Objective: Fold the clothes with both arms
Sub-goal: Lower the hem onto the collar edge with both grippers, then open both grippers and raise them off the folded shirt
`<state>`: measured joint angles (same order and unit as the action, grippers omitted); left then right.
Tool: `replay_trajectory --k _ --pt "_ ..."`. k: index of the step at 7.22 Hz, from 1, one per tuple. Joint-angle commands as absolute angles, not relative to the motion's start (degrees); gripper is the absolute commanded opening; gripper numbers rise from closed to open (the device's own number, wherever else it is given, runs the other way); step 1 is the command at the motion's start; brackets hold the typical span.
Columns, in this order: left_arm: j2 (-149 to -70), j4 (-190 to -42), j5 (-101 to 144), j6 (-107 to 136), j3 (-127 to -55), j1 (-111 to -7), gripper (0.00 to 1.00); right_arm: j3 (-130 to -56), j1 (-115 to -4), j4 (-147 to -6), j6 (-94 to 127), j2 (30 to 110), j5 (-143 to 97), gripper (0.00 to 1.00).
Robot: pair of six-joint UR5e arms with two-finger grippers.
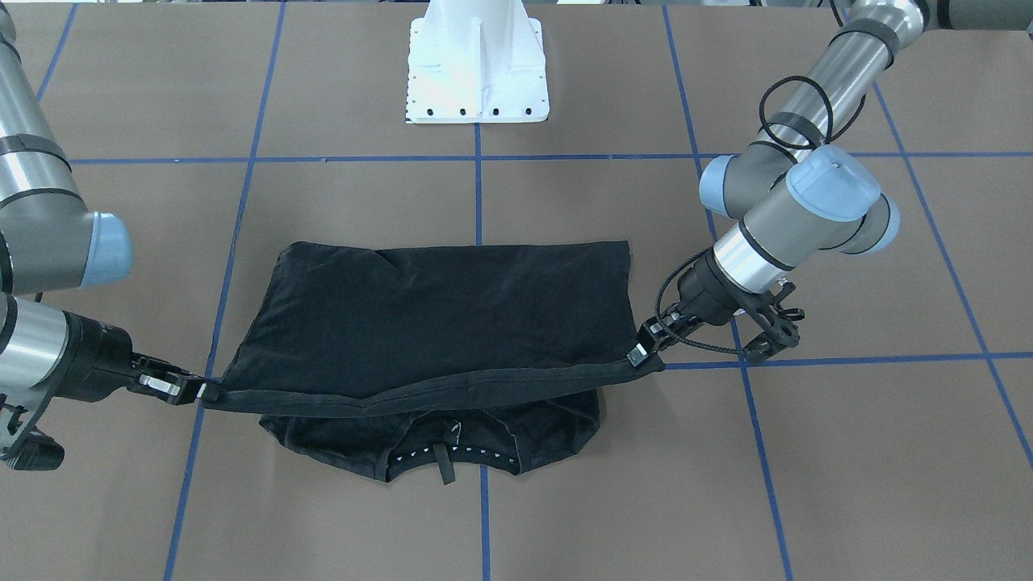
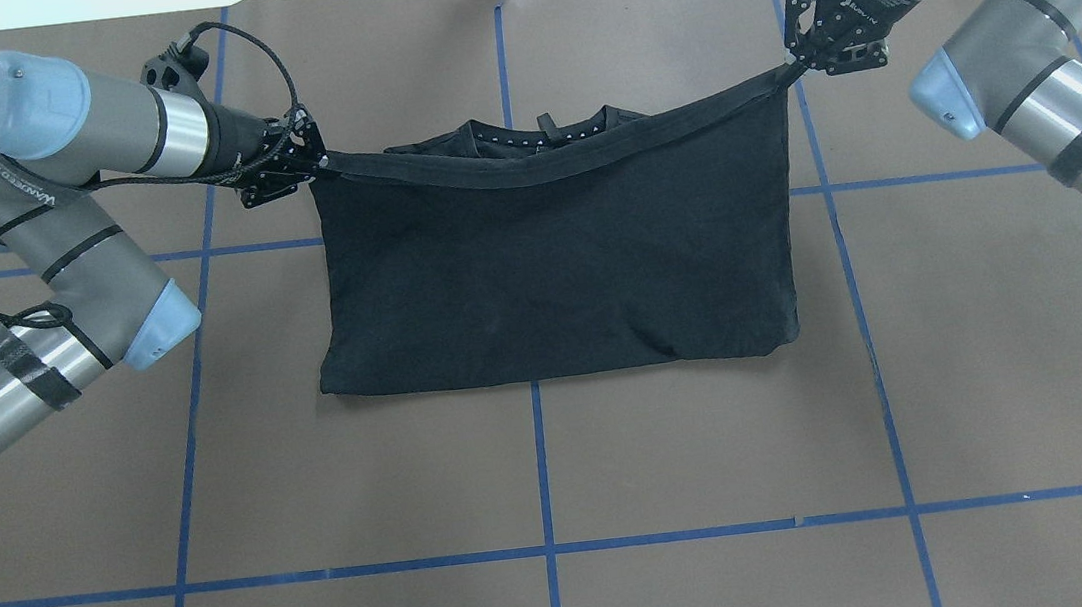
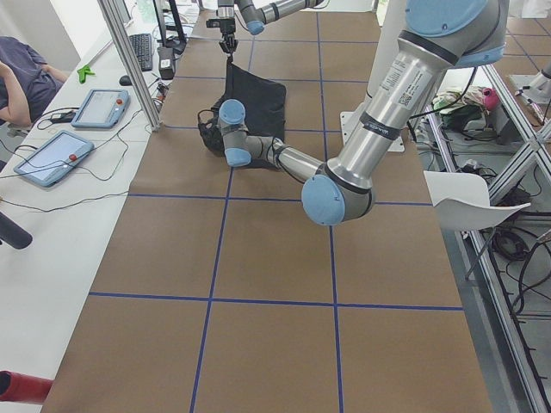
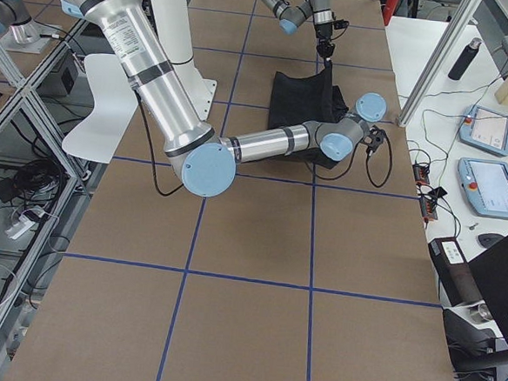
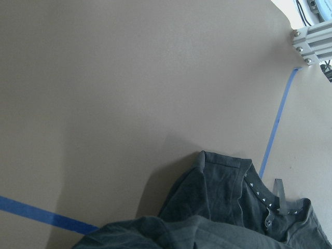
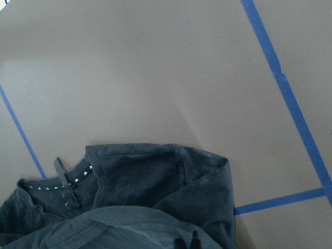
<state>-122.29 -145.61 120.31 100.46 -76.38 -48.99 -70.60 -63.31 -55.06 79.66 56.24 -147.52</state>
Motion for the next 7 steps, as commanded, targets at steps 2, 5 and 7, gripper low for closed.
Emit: replay_trajectory --k 2,5,7 --pt "-122.78 -145.37 119.28 99.76 -76.29 -48.96 0.99 -69.7 -63.19 -55.11 79.54 55.9 -147.22 0.56" --pt "-122.17 -145.2 118.56 99.58 -76.29 -49.48 0.99 -68.29 -63.28 -55.02 79.54 55.81 -147.22 1.0" --pt "-122.08 -145.2 118.65 99.58 -76.29 -50.01 0.99 -69.78 -63.02 -54.76 80.07 56.16 -147.48 1.0"
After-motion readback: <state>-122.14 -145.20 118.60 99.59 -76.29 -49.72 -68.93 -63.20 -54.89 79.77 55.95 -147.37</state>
